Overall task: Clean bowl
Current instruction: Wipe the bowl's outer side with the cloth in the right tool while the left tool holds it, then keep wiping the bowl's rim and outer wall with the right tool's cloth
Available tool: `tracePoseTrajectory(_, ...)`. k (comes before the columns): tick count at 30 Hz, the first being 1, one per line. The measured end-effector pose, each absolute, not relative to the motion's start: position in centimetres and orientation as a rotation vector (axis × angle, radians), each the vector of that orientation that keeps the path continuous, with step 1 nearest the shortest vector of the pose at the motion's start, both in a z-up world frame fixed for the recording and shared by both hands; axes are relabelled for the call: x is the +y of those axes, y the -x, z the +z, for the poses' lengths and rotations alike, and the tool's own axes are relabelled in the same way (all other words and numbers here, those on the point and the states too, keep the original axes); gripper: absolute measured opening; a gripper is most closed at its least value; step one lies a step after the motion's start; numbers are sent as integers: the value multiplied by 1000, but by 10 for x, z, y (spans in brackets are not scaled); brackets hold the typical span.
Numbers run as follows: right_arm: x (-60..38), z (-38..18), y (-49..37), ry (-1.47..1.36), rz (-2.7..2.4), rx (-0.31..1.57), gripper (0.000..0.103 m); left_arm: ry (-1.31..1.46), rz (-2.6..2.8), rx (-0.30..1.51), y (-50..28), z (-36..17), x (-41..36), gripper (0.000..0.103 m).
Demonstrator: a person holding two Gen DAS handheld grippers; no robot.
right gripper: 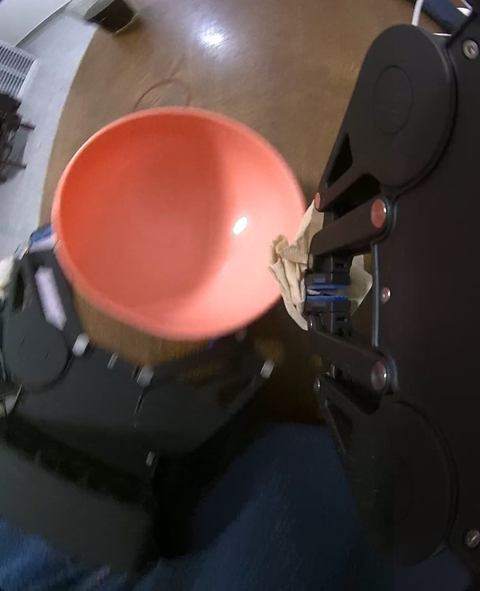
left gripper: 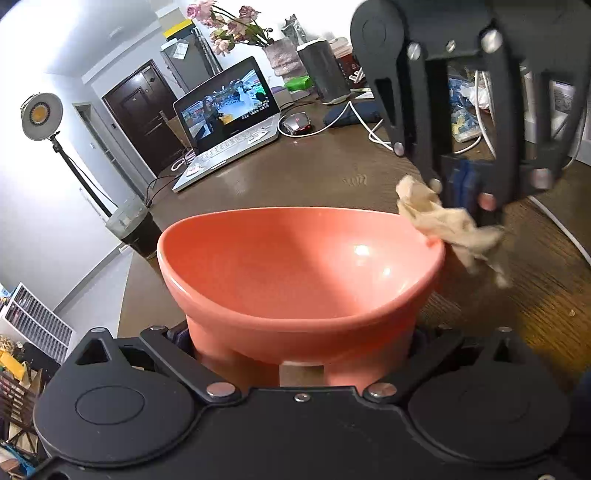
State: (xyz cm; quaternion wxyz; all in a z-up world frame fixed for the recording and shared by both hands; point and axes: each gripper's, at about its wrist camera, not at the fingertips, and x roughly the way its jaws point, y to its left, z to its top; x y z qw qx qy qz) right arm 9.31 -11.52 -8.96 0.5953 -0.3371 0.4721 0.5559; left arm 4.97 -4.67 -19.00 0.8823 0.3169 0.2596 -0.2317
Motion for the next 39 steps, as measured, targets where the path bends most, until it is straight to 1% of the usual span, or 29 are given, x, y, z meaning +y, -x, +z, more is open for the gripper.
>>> tracePoseTrajectory(7, -85, -55, -82, 773, 1423, 970, 4, -671, -482, 539, -47, -190, -47, 99)
tracePoseTrajectory(14, -62, -23, -104, 699, 1375, 812, 4, -683, -501, 531, -44, -190, -49, 99)
tracePoseTrajectory(16, -59, -22, -118, 683, 1321, 770, 4, -681, -502, 531, -43, -190, -49, 99)
tracePoseTrajectory(19, -57, -22, -139, 645, 1242, 757, 4, -681, -504, 529, -44, -190, -48, 99)
tracePoseTrajectory(28, -63, -59, -183, 661, 1060, 765, 4, -676, -511, 531, -47, -192, -47, 99)
tracePoseTrajectory(39, -115, -87, -190, 650, 932, 879, 5, -666, -512, 537, -49, -192, -46, 99)
